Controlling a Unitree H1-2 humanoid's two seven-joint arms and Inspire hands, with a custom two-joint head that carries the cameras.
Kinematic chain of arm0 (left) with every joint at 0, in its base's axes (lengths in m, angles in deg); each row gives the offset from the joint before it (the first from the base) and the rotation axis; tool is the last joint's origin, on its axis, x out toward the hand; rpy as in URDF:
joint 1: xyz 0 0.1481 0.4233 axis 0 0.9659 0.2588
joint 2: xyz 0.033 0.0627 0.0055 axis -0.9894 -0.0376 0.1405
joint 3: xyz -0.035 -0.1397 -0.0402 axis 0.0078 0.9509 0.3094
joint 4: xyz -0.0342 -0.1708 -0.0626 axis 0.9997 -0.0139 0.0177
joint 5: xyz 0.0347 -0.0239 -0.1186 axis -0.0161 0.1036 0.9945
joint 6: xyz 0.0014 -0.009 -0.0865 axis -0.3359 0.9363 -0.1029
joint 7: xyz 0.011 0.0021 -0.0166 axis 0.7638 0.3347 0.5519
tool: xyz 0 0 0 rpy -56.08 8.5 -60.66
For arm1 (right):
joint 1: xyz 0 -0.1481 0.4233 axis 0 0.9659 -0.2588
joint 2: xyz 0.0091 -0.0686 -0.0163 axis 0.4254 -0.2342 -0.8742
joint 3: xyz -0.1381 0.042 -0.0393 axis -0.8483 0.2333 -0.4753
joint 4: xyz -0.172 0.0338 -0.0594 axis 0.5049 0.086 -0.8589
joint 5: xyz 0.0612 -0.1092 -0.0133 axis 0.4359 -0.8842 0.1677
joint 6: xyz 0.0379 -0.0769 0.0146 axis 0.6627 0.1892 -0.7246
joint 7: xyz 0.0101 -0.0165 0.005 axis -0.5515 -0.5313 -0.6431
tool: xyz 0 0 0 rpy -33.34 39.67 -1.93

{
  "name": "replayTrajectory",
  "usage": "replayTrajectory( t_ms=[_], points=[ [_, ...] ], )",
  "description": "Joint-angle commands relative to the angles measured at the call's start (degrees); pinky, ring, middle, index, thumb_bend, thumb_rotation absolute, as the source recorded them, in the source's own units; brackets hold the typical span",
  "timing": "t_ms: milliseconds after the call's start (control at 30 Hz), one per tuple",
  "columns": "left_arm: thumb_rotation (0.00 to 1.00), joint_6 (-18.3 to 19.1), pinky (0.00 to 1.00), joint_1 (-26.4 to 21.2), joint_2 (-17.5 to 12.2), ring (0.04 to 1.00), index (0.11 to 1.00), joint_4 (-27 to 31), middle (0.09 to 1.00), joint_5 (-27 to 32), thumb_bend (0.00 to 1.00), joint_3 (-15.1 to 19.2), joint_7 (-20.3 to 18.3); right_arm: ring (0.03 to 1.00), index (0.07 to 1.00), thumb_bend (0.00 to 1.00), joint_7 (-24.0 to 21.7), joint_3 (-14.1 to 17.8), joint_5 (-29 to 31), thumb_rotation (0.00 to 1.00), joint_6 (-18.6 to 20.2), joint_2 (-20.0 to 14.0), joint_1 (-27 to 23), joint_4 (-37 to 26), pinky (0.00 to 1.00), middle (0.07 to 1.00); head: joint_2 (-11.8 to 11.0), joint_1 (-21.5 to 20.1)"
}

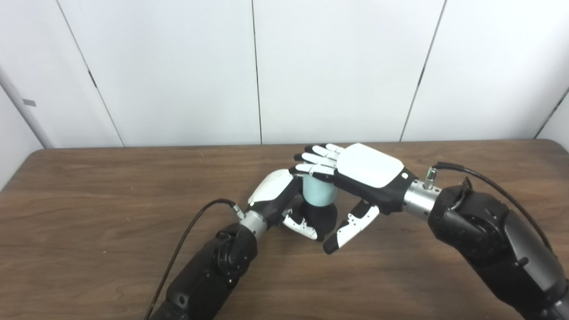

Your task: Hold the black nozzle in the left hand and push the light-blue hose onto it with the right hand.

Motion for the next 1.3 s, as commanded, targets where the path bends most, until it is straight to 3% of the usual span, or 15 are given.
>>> replayTrajectory(
  t_ms=[0, 233, 367, 500, 633, 767, 900, 1067, 1267],
  points=[
    [0.0, 3.2, 0.85, 2.2, -0.6, 0.568, 0.483, -3.0, 0.494, -1.1, 0.53, -1.7, -5.1, 0.977, 0.899, 0.8, -4.9, -3.3, 1.0, 0.89, -2.5, -1.3, 2.5, 1.7, 0.98, 0.94, 0.0, 0.0],
    [0.0, 3.4, 0.85, 2.0, -0.7, 0.568, 0.482, -2.9, 0.495, -1.2, 0.53, -1.7, -5.4, 0.974, 0.898, 0.8, -4.7, -3.2, 0.7, 0.88, -2.1, -1.4, 2.4, 2.2, 0.97, 0.939, -0.4, -0.2],
    [0.0, 2.9, 0.85, 1.9, -0.6, 0.568, 0.481, -3.4, 0.496, -1.0, 0.53, -1.5, -5.1, 0.976, 0.946, 0.78, -3.2, -0.9, 2.2, 0.87, -0.3, -0.6, 1.7, 2.8, 0.97, 0.987, -0.7, -0.4],
    [0.0, 2.5, 0.85, 1.7, -0.4, 0.569, 0.483, -4.3, 0.492, -1.0, 0.53, -1.4, -4.7, 0.965, 0.998, 0.69, 2.6, 3.7, 2.3, 0.52, 3.7, 3.6, 3.3, 2.1, 0.91, 1.0, -1.1, -0.5],
    [0.0, 2.3, 0.85, 1.6, -0.2, 0.569, 0.486, -4.8, 0.487, -1.0, 0.53, -1.4, -4.3, 0.949, 1.0, 0.66, 8.6, 8.2, 1.6, 0.3, 7.4, 8.7, 4.6, 2.4, 0.84, 1.0, -1.4, -0.6],
    [0.0, 2.1, 0.85, 1.5, 0.0, 0.569, 0.488, -5.1, 0.484, -0.9, 0.53, -1.2, -4.2, 0.949, 1.0, 0.68, 12.8, 13.0, 3.1, 0.16, 11.2, 13.6, 4.0, 3.1, 0.79, 1.0, -1.6, -0.4],
    [0.0, 2.0, 0.85, 1.5, 0.2, 0.569, 0.489, -5.3, 0.484, -0.9, 0.53, -1.0, -4.0, 0.937, 1.0, 0.74, 14.2, 16.0, 6.4, 0.12, 11.4, 15.6, 3.4, 3.2, 0.77, 1.0, -1.7, -0.3],
    [0.0, 1.9, 0.84, 1.8, 0.1, 0.569, 0.488, -5.1, 0.484, -1.1, 0.53, -1.0, -3.9, 0.904, 1.0, 0.77, 16.3, 18.5, 10.7, 0.09, 8.4, 15.2, 3.4, 3.3, 0.74, 1.0, -1.8, -0.3],
    [0.0, 1.7, 0.84, 2.0, -0.2, 0.57, 0.489, -5.2, 0.484, -1.2, 0.53, -1.0, -3.7, 0.855, 1.0, 0.81, 17.9, 20.9, 13.8, 0.16, 6.7, 13.9, 6.1, 2.0, 0.67, 1.0, -1.9, 0.1]
  ],
)
